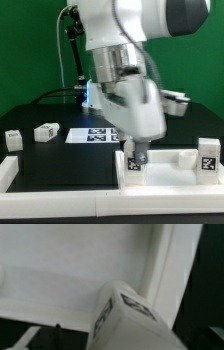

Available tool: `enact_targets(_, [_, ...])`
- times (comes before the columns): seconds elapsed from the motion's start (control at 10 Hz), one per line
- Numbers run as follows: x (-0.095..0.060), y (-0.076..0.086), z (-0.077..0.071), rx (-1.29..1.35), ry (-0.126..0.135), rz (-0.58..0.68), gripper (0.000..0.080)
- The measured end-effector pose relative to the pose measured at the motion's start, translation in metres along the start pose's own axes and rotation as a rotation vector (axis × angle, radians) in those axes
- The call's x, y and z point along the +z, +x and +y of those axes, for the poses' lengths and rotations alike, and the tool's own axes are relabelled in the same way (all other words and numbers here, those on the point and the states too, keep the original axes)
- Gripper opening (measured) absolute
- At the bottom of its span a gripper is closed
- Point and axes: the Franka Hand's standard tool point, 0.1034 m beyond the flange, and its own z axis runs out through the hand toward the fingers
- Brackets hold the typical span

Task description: Assemble square table

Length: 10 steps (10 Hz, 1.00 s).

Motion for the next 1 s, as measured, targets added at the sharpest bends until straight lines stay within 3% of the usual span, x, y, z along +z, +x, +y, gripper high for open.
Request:
enact_targets(0.3, [0.0016,-0.0008,0.0006,-0.202,0.0,-0.003,0.0648])
enact_targets(0.6, [0.0025,0.0056,0.0006,-0.758,-0.021,0.025,0.0649])
enact_targets(0.8, [0.0031,0.0043,-0.0007,-0.768,-0.017,0.028,0.0649])
enact_targets(0.9, [0.0031,0.0043,-0.0007,-0.755,-0.017,0.028,0.0535])
enact_targets(1.0, [0.0031,0.0043,-0.0007,-0.731,-0.016,0.028,0.0535])
